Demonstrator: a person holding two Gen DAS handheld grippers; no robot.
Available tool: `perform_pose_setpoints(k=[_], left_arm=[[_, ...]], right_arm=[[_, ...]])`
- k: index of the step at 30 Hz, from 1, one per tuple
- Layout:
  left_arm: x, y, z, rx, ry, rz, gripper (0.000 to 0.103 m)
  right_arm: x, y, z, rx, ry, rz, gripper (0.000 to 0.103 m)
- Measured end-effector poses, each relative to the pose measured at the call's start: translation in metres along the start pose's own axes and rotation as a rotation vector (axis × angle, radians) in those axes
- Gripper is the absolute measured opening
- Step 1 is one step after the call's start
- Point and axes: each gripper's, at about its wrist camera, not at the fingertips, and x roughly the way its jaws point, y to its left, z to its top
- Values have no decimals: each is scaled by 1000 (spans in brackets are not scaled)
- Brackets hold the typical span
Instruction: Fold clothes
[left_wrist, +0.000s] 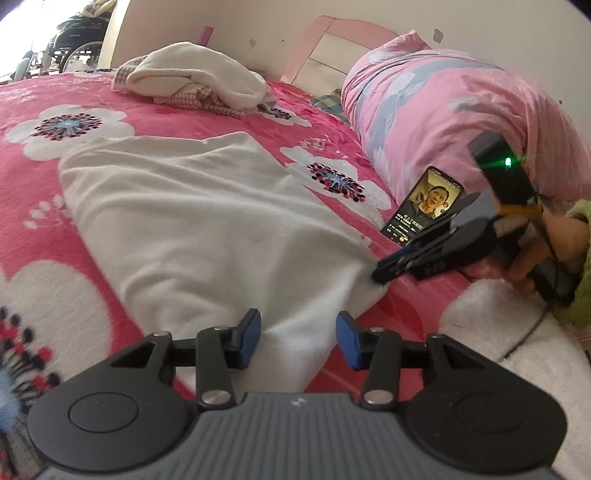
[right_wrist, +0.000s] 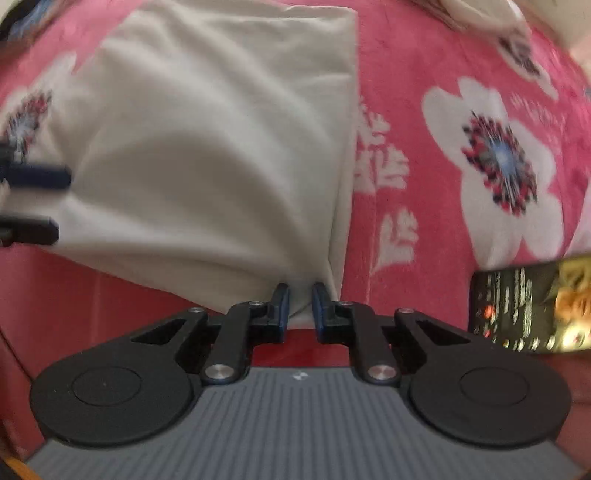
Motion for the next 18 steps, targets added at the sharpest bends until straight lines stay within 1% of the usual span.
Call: perform_pose_setpoints(k=[1, 3, 4, 6, 7, 8, 10, 12, 13, 14, 15, 18], left_arm=[[-8, 2, 1, -2, -9, -1, 46], [-25, 5, 4, 3, -35, -1, 46], [-33, 7, 6, 10, -49, -3, 46], [-36, 7, 12, 31, -62, -11, 46], [-34, 6, 14, 44, -54, -10, 46], [-28, 4, 15, 59, -31, -4, 45], [-12, 2, 7, 81, 28, 12, 44], [2, 1, -4, 101, 80, 33, 44], [4, 1, -10, 113, 85, 45, 44], [5, 1, -14, 119, 87, 51, 44], [4, 2, -16, 116, 86, 46, 44], [-4, 6, -15, 101, 80, 36, 43]], right_arm=[[-7, -1, 0, -1, -3, -35, 12], [-22, -1, 0, -40, -18, -132, 12], [-29, -1, 2, -41, -39, -134, 13], [-44, 0, 8, -24, -98, -78, 13], [-50, 4, 12, -22, -135, -44, 13], [-53, 12, 16, -31, -170, -3, 13], [-49, 29, 23, -54, -202, 73, 14], [-29, 46, 24, -68, -168, 140, 14], [-15, 52, 21, -61, -127, 168, 14], [3, 53, 16, -38, -66, 193, 14], [14, 52, 12, -4, -28, 210, 14], [16, 38, 11, 95, -15, 245, 14]])
